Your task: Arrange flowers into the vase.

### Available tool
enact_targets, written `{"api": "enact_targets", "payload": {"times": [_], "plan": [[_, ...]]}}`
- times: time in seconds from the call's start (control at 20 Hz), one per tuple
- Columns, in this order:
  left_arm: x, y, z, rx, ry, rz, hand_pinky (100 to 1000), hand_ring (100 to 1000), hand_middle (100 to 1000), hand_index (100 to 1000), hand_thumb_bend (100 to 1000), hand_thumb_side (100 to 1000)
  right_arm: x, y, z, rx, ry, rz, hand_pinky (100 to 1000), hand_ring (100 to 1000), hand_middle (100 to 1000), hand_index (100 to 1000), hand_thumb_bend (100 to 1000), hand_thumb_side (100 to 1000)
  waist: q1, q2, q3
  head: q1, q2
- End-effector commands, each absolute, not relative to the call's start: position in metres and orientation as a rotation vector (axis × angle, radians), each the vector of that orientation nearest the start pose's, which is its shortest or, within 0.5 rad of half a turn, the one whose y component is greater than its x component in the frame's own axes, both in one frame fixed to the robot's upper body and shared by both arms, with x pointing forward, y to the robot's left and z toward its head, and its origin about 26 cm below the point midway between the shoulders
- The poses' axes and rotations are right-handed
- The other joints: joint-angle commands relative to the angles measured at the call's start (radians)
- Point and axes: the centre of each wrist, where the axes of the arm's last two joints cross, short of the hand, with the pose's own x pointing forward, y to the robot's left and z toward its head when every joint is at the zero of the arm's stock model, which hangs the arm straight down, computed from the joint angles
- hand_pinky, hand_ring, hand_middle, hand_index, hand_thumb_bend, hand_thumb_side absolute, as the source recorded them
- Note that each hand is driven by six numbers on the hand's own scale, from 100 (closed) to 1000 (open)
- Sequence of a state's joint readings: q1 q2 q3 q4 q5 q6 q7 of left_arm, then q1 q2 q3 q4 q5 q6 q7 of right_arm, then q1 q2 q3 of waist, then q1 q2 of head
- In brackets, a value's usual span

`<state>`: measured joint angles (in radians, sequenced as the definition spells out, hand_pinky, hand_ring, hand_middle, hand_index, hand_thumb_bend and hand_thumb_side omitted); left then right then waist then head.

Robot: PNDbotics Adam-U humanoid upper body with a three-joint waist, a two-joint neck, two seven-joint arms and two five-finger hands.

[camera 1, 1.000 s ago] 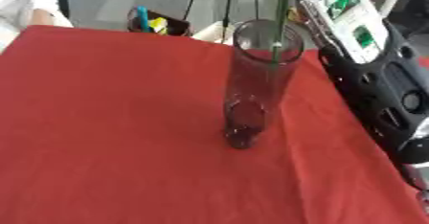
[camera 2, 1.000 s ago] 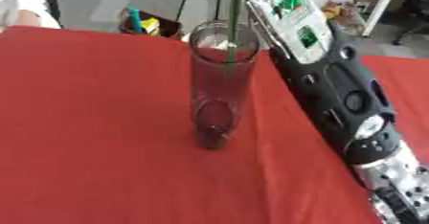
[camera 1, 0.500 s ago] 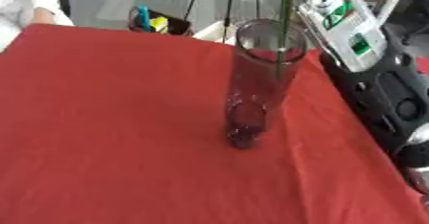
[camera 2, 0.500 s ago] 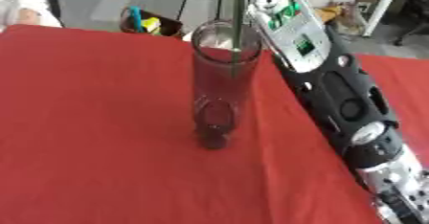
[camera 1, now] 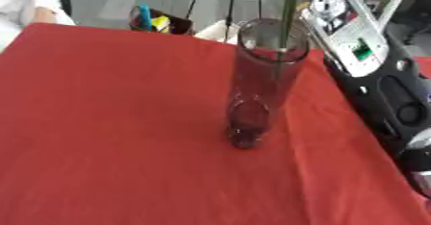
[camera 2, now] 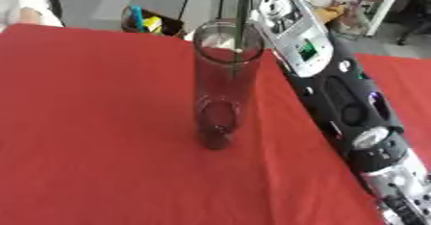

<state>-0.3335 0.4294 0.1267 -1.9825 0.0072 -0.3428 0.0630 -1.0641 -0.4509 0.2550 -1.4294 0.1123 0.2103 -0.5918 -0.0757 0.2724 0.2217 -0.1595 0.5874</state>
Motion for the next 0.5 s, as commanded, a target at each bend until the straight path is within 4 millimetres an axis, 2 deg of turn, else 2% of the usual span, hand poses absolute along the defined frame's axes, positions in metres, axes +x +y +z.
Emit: {"api": "enact_targets", "payload": {"times": [0.05,0.5], "plan": [[0.2986,0.3010,0.2377,-0.421,3.482,0.513,728,863,855,961,100,982,0.4093,-0.1836,0.3469,-0.720,-2.423,0.068,774,476,414,330,100,901,0.010,-0.015,-0.001,0.003,-0.009],[0.2984,0.3017,0.2375,-0.426,3.483,0.515,728,863,855,961,100,981,0.4046,-0.1873,0.3428,-0.741,-2.440,0.124,767,481,429,365,100,935,0.009,-0.017,-0.005,0.012,-0.007]]}}
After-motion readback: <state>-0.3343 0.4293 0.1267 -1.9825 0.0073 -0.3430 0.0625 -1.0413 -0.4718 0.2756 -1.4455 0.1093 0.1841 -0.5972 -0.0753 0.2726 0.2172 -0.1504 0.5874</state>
